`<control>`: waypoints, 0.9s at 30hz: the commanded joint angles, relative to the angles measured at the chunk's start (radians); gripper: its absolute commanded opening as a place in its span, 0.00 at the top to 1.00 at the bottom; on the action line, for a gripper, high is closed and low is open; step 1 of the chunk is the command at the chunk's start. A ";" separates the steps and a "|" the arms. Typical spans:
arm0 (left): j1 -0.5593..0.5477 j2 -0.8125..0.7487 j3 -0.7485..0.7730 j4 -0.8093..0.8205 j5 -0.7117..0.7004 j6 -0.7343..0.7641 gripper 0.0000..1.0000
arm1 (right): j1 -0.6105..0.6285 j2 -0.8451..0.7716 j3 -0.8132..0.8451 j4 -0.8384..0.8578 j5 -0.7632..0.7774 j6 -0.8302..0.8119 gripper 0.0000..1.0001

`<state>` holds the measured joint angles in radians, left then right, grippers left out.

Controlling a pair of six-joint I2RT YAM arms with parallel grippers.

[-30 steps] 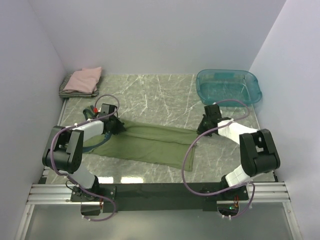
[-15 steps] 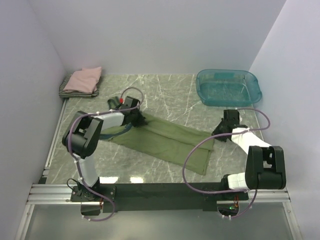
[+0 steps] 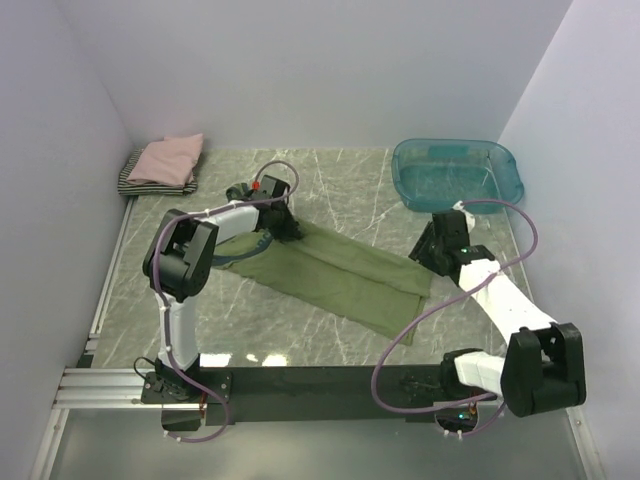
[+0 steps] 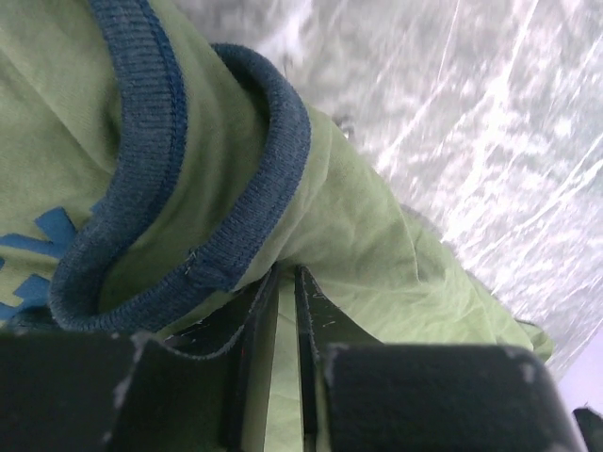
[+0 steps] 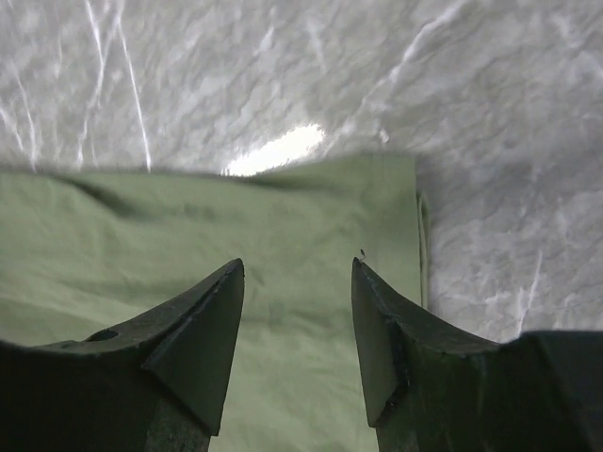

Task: Fold and stack the tank tops
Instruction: Fold the tank top

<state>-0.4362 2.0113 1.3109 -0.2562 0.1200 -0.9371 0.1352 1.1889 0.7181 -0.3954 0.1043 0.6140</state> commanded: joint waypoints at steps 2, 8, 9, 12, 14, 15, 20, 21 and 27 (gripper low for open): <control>0.013 0.047 0.065 -0.071 -0.008 0.041 0.81 | 0.082 0.058 0.041 -0.060 0.048 -0.023 0.44; 0.025 0.109 0.157 -0.126 0.001 0.086 0.82 | 0.201 0.215 0.033 -0.065 0.028 0.023 0.48; 0.030 0.119 0.168 -0.133 0.001 0.092 0.82 | 0.211 0.234 0.040 -0.069 0.028 0.032 0.49; 0.036 0.138 0.201 -0.156 0.006 0.112 0.82 | 0.272 0.281 0.060 -0.080 0.009 0.059 0.50; 0.039 0.148 0.234 -0.164 0.007 0.130 0.82 | 0.308 0.275 0.052 -0.082 0.009 0.093 0.50; 0.045 0.168 0.249 -0.173 0.010 0.138 0.82 | 0.328 0.267 0.044 -0.079 -0.009 0.108 0.50; 0.048 0.273 0.444 -0.267 0.052 0.219 0.81 | 0.446 0.212 -0.055 0.007 -0.095 0.257 0.50; 0.048 0.308 0.471 -0.275 0.070 0.228 0.81 | 0.466 0.186 -0.066 0.021 -0.101 0.286 0.51; 0.040 0.434 0.649 -0.330 0.157 0.287 0.80 | 0.679 0.135 -0.063 0.102 -0.061 0.476 0.49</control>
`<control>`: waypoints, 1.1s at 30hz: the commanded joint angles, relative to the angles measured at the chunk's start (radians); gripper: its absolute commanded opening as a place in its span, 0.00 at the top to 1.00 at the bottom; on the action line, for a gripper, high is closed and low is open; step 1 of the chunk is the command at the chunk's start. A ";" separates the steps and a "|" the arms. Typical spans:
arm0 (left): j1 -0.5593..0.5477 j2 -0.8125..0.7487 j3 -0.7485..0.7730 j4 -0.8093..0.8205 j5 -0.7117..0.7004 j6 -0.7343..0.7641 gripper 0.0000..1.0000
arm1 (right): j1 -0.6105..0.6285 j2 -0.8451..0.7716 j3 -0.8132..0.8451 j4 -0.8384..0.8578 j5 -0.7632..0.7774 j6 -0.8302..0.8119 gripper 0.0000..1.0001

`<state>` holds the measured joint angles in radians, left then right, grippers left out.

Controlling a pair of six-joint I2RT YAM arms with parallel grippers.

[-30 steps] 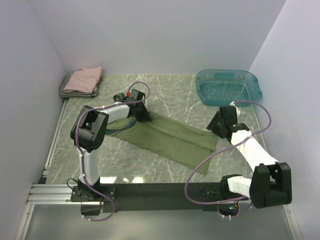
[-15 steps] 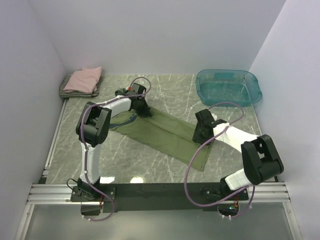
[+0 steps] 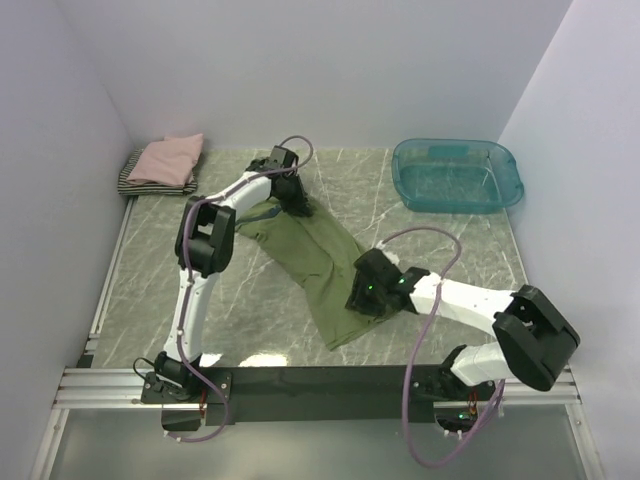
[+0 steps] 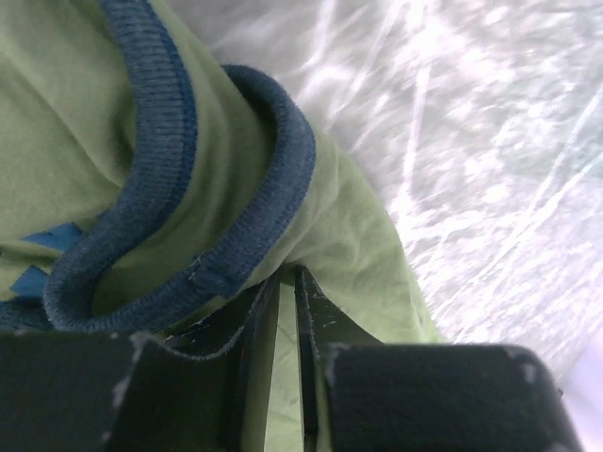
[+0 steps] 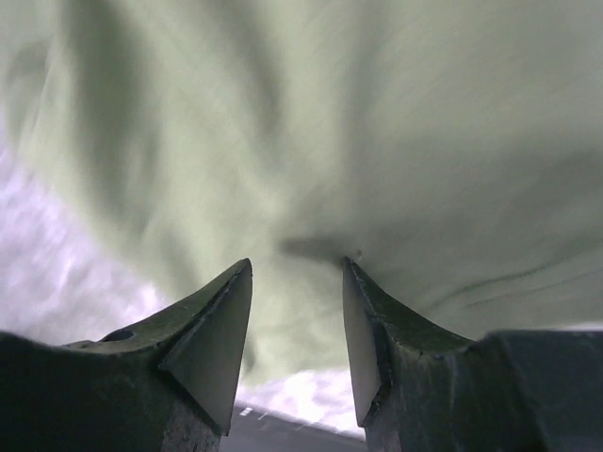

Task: Fold and stack the tank tops
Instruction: Fold the tank top

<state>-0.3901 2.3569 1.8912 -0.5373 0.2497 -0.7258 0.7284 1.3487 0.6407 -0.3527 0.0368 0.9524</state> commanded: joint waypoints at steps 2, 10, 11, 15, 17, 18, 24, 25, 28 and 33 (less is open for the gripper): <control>-0.022 0.117 0.138 -0.072 0.037 0.112 0.79 | 0.143 -0.007 0.036 0.090 0.026 0.157 0.49; -0.092 0.147 0.149 -0.119 0.074 0.223 0.75 | 0.339 0.243 0.226 0.114 0.018 0.122 0.50; -0.093 0.116 0.122 -0.101 0.076 0.220 0.74 | 0.350 0.245 0.244 0.080 0.037 0.108 0.50; -0.078 0.077 0.032 -0.053 0.089 0.212 0.71 | 0.368 0.169 0.300 -0.012 0.118 0.017 0.48; -0.070 0.087 0.043 -0.067 0.117 0.233 0.71 | 0.364 0.115 0.335 -0.087 0.185 -0.023 0.44; -0.070 0.090 0.060 -0.078 0.117 0.245 0.70 | 0.364 0.096 0.346 -0.103 0.204 -0.077 0.42; -0.073 0.117 0.121 -0.197 0.140 0.374 0.67 | 0.327 -0.002 0.349 -0.264 0.331 -0.196 0.32; -0.072 0.114 0.111 -0.199 0.146 0.391 0.66 | 0.318 -0.005 0.332 -0.297 0.325 -0.205 0.32; -0.073 0.096 0.068 -0.190 0.164 0.396 0.65 | 0.307 -0.005 0.292 -0.347 0.347 -0.208 0.31; -0.072 0.100 0.065 -0.200 0.157 0.399 0.66 | 0.299 0.007 0.214 -0.331 0.339 -0.205 0.30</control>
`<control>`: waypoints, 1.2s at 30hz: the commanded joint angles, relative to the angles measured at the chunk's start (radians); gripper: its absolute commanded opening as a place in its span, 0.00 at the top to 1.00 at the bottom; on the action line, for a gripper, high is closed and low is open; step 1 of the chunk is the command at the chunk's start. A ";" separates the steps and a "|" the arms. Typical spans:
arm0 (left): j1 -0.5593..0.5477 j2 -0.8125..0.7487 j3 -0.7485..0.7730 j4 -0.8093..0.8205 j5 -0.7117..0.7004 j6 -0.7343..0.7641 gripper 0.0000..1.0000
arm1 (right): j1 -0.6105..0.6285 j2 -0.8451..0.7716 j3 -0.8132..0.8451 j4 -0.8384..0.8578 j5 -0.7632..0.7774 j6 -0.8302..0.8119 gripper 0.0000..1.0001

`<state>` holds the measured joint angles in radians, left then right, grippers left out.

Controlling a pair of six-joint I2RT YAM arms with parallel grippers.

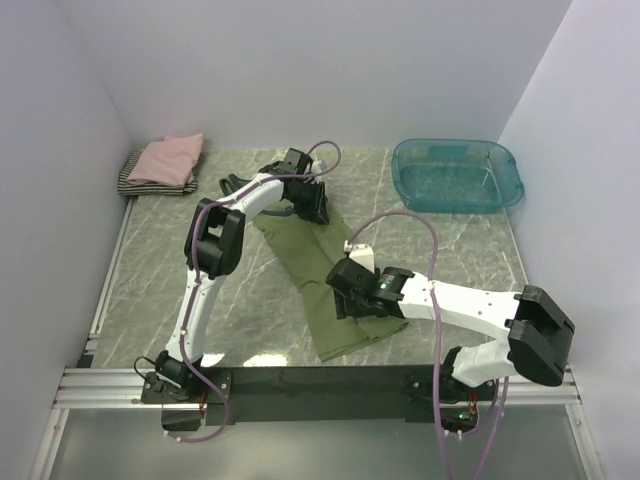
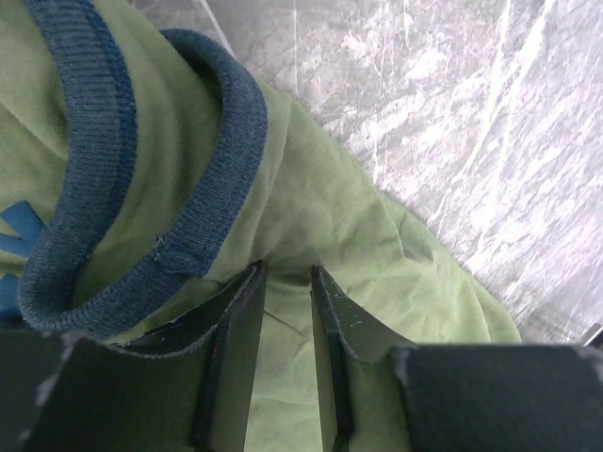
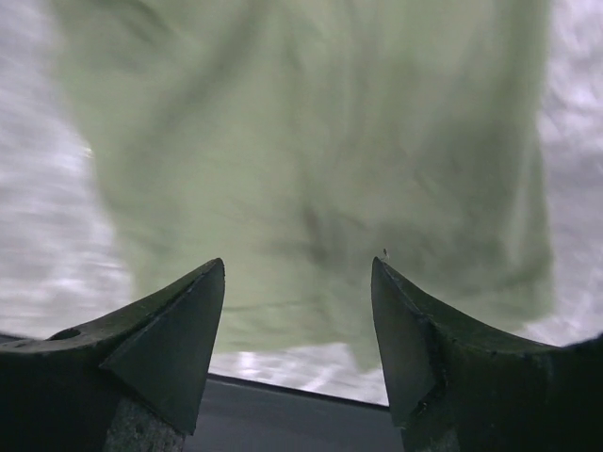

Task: Fold and stack the tank tops
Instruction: Fold the tank top

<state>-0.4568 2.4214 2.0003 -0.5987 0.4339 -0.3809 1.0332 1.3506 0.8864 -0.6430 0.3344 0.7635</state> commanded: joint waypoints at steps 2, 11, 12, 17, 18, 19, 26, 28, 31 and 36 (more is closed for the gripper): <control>-0.005 0.028 -0.051 -0.135 -0.030 0.053 0.66 | -0.010 0.024 -0.044 -0.040 0.045 -0.006 0.29; 0.012 0.001 -0.083 -0.113 -0.052 0.048 0.61 | -0.006 0.182 -0.053 0.105 -0.074 -0.018 0.36; 0.015 0.002 -0.075 -0.118 -0.052 0.051 0.60 | -0.002 0.188 -0.052 0.109 -0.084 -0.020 0.36; 0.036 0.044 -0.003 -0.147 -0.032 0.068 0.59 | 0.016 0.206 -0.027 0.135 -0.182 -0.020 0.41; 0.041 0.053 0.029 -0.162 -0.027 0.069 0.57 | 0.028 0.211 -0.003 0.131 -0.190 -0.020 0.41; 0.043 0.064 0.046 -0.165 -0.026 0.071 0.57 | 0.034 0.217 0.014 0.114 -0.195 -0.020 0.41; 0.044 0.111 0.110 -0.168 0.009 0.076 0.50 | 0.106 0.320 0.169 0.066 -0.290 -0.004 0.42; 0.044 0.117 0.112 -0.170 0.029 0.086 0.47 | 0.135 0.353 0.238 0.042 -0.311 0.000 0.43; 0.044 0.116 0.100 -0.167 0.031 0.076 0.46 | 0.169 0.424 0.308 0.034 -0.331 0.010 0.43; 0.046 -0.037 -0.121 -0.006 -0.038 -0.045 0.44 | 0.186 0.417 0.277 0.051 -0.353 0.030 0.44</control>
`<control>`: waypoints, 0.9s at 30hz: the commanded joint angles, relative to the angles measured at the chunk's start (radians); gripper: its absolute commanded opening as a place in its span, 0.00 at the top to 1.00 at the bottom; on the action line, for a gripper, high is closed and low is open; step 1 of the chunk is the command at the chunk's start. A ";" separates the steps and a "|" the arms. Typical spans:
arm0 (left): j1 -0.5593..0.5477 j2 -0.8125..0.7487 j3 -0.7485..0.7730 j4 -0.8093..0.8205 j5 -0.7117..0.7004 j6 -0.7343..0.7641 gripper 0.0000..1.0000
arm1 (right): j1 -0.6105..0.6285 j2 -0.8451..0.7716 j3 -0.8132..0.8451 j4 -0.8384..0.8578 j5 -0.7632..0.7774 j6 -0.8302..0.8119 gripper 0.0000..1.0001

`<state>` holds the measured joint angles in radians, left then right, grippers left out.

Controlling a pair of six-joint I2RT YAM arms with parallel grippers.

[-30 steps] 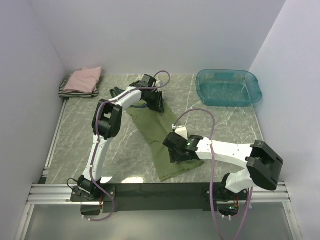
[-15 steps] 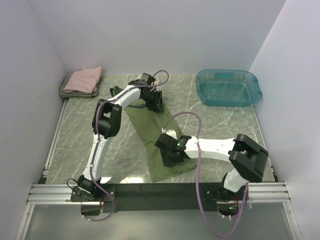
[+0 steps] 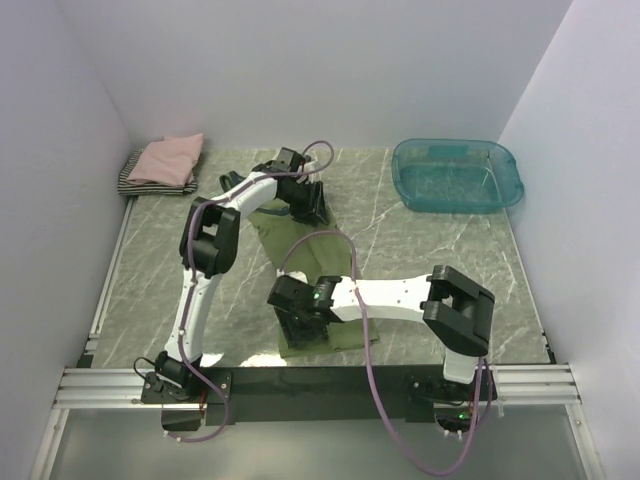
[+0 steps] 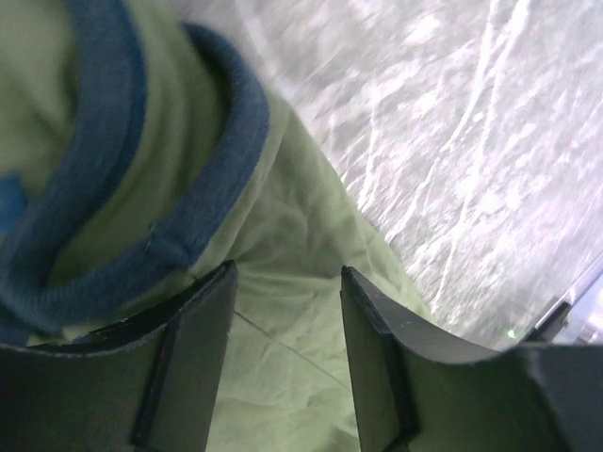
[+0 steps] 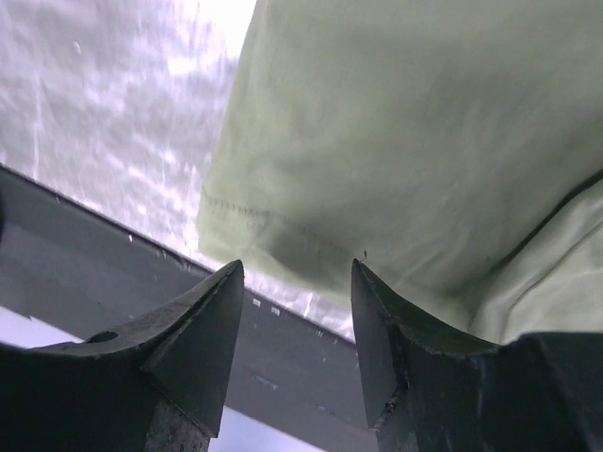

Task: Fold and stack the tank tops
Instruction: Fold the tank top

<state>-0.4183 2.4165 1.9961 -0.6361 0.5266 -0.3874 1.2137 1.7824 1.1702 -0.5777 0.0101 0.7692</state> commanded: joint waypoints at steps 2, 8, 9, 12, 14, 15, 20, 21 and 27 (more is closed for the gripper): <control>0.009 -0.117 -0.161 0.071 -0.192 -0.065 0.41 | 0.004 -0.047 -0.023 -0.017 -0.012 0.028 0.44; 0.073 -0.296 -0.187 0.145 -0.310 -0.214 0.33 | -0.048 -0.198 0.017 -0.083 0.161 -0.004 0.41; 0.081 -0.322 -0.200 0.201 -0.330 -0.226 0.32 | -0.072 -0.219 0.017 -0.096 0.181 -0.008 0.40; 0.088 -0.414 -0.218 0.217 -0.428 -0.272 0.28 | -0.182 -0.335 -0.017 -0.083 0.198 -0.034 0.39; 0.088 -0.431 -0.207 0.173 -0.523 -0.330 0.29 | -0.229 -0.363 -0.043 -0.088 0.235 -0.057 0.37; 0.092 -0.435 -0.204 0.146 -0.560 -0.350 0.30 | -0.256 -0.371 -0.049 -0.105 0.247 -0.065 0.37; 0.090 -0.398 -0.217 -0.010 -0.778 -0.482 0.36 | -0.275 -0.359 -0.109 -0.061 0.216 -0.111 0.36; 0.090 -0.386 -0.224 -0.022 -0.801 -0.496 0.37 | -0.272 -0.345 -0.118 -0.038 0.203 -0.113 0.36; 0.095 -0.308 -0.266 -0.014 -0.850 -0.513 0.36 | -0.230 -0.289 -0.199 0.029 0.180 -0.108 0.36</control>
<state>-0.3260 2.0499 1.7241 -0.6170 -0.2546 -0.8635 0.9607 1.4769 0.9878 -0.6048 0.1951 0.6731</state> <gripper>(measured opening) 0.644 0.637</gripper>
